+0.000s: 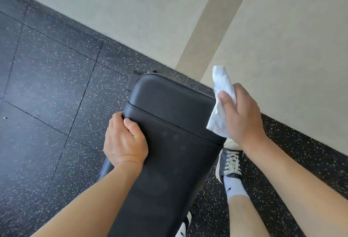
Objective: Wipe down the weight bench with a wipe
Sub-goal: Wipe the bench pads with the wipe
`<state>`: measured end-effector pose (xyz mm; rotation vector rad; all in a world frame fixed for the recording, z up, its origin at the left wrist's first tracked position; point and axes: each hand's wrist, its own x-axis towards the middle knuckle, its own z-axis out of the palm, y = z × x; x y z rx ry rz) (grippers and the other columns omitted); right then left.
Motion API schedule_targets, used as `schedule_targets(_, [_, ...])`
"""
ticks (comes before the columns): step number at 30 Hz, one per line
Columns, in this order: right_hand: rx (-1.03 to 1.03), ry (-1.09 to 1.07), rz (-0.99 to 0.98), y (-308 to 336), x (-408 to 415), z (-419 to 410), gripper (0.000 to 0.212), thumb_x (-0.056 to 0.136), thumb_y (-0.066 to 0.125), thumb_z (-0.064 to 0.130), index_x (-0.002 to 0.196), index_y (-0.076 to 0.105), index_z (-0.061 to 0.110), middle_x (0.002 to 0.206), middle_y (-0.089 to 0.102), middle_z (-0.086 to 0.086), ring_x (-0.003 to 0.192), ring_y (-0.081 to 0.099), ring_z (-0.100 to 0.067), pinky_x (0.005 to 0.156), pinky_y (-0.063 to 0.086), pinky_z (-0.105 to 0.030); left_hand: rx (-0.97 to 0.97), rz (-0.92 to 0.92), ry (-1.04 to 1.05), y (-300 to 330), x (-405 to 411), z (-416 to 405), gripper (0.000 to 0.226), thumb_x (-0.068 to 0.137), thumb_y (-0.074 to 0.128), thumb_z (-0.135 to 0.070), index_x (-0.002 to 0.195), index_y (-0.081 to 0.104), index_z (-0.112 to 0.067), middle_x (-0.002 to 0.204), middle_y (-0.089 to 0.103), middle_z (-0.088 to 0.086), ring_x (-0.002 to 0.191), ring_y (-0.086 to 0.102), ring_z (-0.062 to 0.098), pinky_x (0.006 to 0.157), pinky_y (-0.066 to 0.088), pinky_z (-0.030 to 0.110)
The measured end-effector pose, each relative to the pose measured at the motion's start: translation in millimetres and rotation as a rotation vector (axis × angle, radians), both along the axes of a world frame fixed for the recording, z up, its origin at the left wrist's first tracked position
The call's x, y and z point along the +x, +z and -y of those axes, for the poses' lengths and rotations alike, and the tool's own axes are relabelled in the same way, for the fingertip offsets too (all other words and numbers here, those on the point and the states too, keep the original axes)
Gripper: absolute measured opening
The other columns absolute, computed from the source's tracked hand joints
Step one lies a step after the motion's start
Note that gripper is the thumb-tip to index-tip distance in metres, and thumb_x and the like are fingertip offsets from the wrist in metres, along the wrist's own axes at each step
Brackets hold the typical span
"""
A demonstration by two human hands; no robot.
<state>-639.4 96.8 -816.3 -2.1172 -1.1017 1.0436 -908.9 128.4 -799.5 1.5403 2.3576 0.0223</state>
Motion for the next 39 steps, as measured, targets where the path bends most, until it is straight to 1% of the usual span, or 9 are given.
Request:
schedule_targets(3, [0.063,-0.147,0.054,-2,-12,-5,0.034,0.097,0.048,0.044,0.074,0.039,0.021,0.067,0.045,0.007,0.060,0.042,-0.008,0.056,0.034,-0.029,0.011,0.011,-0.010,-1,-3,1,0.055,0.092,0.014,-0.046,0.117,0.053,-0.017,0.114,0.065,0.006,0.098,0.058,0.036,0.075,0.032,0.040])
schedule_targets(6, [-0.010,-0.243,0.026,-10,-13,-9,0.038,0.094,0.049,0.046,0.069,0.040,0.019,0.063,0.047,0.008,0.059,0.043,-0.013,0.055,0.035,-0.031,-0.002,0.013,-0.014,-3,-4,1,0.056,0.092,0.013,-0.046,0.121,0.053,-0.019,0.116,0.065,0.003,0.099,0.058,0.033,0.076,0.031,0.039])
schedule_targets(10, [-0.043,-0.589,-0.368,-19,-12,-19,0.036,0.087,0.058,0.040,0.063,0.040,0.020,0.063,0.041,0.012,0.061,0.042,-0.012,0.062,0.037,-0.028,0.002,0.013,-0.027,-6,-6,3,0.050,0.096,0.016,-0.043,0.121,0.053,-0.020,0.118,0.066,0.002,0.100,0.059,0.034,0.077,0.032,0.040])
schedule_targets(15, [0.087,-0.683,-0.211,-8,-34,14,0.029,0.094,0.057,0.044,0.076,0.048,0.024,0.066,0.050,0.017,0.064,0.046,-0.007,0.061,0.039,-0.024,-0.018,0.013,-0.015,-5,-7,2,0.040,0.105,0.023,-0.035,0.126,0.052,-0.017,0.119,0.068,0.010,0.102,0.060,0.042,0.079,0.035,0.042])
schedule_targets(19, [0.194,-0.708,-0.168,3,-69,62,0.008,0.104,0.052,0.045,0.104,0.051,0.037,0.096,0.063,0.015,0.090,0.062,-0.008,0.076,0.047,-0.020,0.020,0.010,-0.047,-6,-7,2,0.051,0.096,0.015,-0.042,0.122,0.051,-0.018,0.114,0.068,0.011,0.100,0.059,0.042,0.077,0.037,0.043])
schedule_targets(24, [0.155,-0.496,0.142,3,-59,42,0.017,0.103,0.052,0.033,0.103,0.046,0.017,0.099,0.052,0.002,0.081,0.047,-0.014,0.070,0.035,-0.025,-0.008,0.008,-0.023,-6,-7,1,0.051,0.095,0.015,-0.042,0.121,0.052,-0.019,0.115,0.067,0.006,0.101,0.059,0.037,0.077,0.033,0.040])
schedule_targets(29, [0.168,0.010,0.482,20,-47,-26,0.020,0.091,0.056,0.027,0.088,0.050,0.009,0.094,0.052,-0.010,0.078,0.049,-0.030,0.060,0.029,-0.034,-0.002,0.013,-0.024,-5,-5,1,0.058,0.092,0.012,-0.046,0.122,0.053,-0.019,0.118,0.066,0.003,0.101,0.059,0.033,0.077,0.033,0.039])
schedule_targets(35, [0.247,0.495,0.490,19,-118,-138,0.020,0.099,0.052,0.031,0.105,0.059,0.013,0.111,0.057,-0.007,0.095,0.060,-0.030,0.066,0.031,-0.037,0.024,0.033,-0.005,-5,-5,3,0.056,0.091,0.010,-0.047,0.116,0.052,-0.019,0.111,0.064,0.001,0.088,0.049,0.025,0.075,0.031,0.039])
schedule_targets(39, [0.218,0.685,0.488,9,-160,-179,0.016,0.097,0.052,0.022,0.109,0.062,0.016,0.112,0.056,-0.004,0.097,0.060,-0.028,0.068,0.033,-0.036,0.033,0.033,-0.002,-5,-5,2,0.054,0.091,0.010,-0.048,0.111,0.052,-0.019,0.108,0.064,0.000,0.086,0.049,0.024,0.075,0.032,0.039])
